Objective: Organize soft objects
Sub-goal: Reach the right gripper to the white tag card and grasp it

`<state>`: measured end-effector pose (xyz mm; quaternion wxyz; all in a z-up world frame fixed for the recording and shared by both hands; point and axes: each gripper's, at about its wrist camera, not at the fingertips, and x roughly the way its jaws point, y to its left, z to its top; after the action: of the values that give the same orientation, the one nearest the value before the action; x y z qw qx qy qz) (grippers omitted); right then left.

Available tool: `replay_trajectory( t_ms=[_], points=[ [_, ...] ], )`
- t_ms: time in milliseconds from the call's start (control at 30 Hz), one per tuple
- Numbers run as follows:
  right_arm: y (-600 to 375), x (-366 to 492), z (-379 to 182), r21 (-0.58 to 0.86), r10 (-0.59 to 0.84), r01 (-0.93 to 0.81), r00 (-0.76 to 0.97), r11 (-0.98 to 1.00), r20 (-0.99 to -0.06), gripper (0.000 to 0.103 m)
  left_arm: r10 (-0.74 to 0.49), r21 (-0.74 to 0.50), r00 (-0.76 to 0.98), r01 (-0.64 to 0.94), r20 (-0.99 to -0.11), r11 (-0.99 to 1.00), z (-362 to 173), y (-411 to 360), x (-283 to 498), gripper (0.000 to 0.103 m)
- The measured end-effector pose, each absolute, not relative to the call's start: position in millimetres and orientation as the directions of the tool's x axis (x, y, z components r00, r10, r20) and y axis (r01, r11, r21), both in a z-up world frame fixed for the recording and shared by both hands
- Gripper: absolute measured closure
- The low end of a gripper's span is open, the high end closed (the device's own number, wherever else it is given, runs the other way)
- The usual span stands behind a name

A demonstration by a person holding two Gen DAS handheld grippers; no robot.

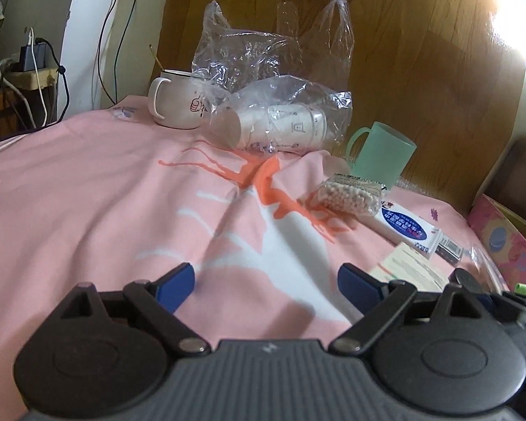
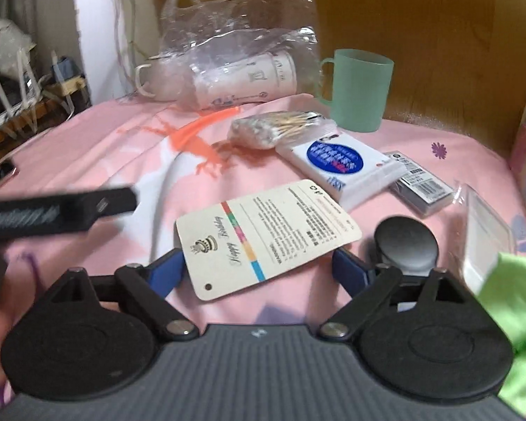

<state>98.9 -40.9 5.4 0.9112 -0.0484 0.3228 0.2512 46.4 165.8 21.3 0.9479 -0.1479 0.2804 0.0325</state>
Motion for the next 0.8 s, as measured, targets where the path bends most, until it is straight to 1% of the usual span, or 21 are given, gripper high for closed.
replay_trajectory(
  t_ms=[67,200,300,400,500,533,567,633,667,733,800],
  points=[
    [-39,107,5,0.085,0.423,-0.476,0.668,0.875,-0.612,0.006,-0.024,-0.268,0.842,-0.144,-0.539,0.953,21,167,46,0.011],
    [-37,108,6,0.105,0.451,-0.496,0.656,0.862,-0.605,0.005,-0.059,-0.309,0.853,-0.122,-0.518,0.943,22,171,44,0.011],
    [-47,104,6,0.188,0.532,-0.531,0.626,0.826,-0.569,0.005,-0.092,-0.333,0.858,-0.095,-0.505,0.938,23,172,45,0.011],
    [-60,109,4,0.283,0.558,-0.489,0.628,0.825,-0.542,0.005,-0.156,-0.352,0.864,-0.026,-0.479,0.935,27,167,52,0.014],
    [-71,112,2,0.361,0.575,-0.447,0.636,0.818,-0.515,0.005,-0.212,-0.333,0.853,0.047,-0.478,0.942,35,155,70,0.023],
    [-73,113,2,0.378,0.579,-0.440,0.638,0.815,-0.507,0.006,-0.241,-0.334,0.845,0.079,-0.478,0.939,38,152,77,0.029],
    [-75,114,1,0.392,0.582,-0.431,0.641,0.813,-0.501,0.007,-0.271,-0.339,0.834,0.108,-0.480,0.934,39,148,83,0.040],
    [-77,114,1,0.406,0.581,-0.419,0.649,0.812,-0.492,0.009,-0.351,-0.369,0.792,0.173,-0.499,0.913,40,143,100,0.053],
    [-79,114,0,0.414,0.582,-0.415,0.652,0.810,-0.486,0.011,-0.383,-0.388,0.776,0.194,-0.501,0.901,39,142,107,0.055],
    [-82,114,0,0.428,0.586,-0.409,0.657,0.806,-0.474,0.013,-0.429,-0.423,0.750,0.219,-0.503,0.879,36,142,118,0.056],
    [-81,113,-1,0.427,0.580,-0.403,0.661,0.809,-0.475,0.019,-0.485,-0.487,0.711,0.226,-0.510,0.844,27,144,131,0.056]
  ],
)
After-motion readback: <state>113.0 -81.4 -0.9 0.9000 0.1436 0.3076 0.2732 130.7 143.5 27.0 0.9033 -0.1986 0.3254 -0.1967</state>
